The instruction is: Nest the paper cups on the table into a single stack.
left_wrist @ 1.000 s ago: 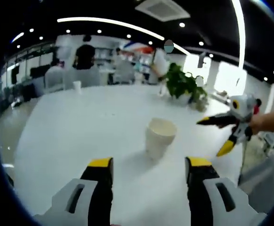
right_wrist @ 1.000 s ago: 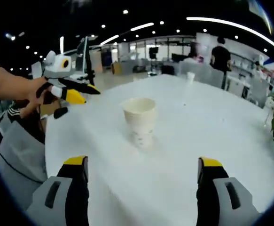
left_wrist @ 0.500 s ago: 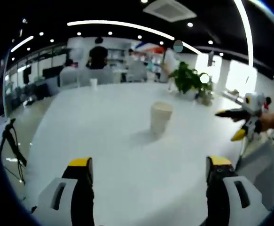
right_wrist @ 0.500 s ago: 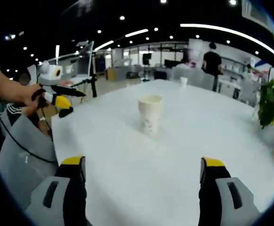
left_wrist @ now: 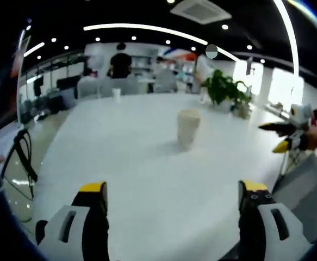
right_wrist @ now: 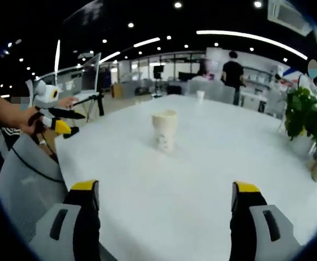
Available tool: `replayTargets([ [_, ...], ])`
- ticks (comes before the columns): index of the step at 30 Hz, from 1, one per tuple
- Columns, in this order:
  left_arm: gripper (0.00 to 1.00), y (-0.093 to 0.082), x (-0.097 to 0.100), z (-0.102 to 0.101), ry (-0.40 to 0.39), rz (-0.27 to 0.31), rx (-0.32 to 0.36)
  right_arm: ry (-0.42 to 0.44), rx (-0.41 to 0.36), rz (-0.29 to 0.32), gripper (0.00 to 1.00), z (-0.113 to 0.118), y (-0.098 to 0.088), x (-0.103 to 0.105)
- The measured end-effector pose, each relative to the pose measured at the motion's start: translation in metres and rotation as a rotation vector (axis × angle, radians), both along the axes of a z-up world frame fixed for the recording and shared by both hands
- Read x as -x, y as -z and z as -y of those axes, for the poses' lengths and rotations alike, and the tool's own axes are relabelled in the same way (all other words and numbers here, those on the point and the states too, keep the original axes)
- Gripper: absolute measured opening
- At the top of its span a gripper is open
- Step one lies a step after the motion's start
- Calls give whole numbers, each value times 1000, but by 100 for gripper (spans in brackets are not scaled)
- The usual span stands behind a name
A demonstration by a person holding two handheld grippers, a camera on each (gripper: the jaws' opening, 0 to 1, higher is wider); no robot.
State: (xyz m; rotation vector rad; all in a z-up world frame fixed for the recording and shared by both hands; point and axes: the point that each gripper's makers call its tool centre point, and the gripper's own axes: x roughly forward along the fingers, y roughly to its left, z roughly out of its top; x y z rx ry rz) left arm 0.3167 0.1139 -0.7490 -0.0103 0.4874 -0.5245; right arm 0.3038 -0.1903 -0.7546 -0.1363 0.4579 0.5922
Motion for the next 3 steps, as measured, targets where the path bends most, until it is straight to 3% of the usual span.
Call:
replayTargets([
  [3, 98, 1, 0, 1, -1, -6, 4, 2, 2, 5, 100, 1, -2, -2],
])
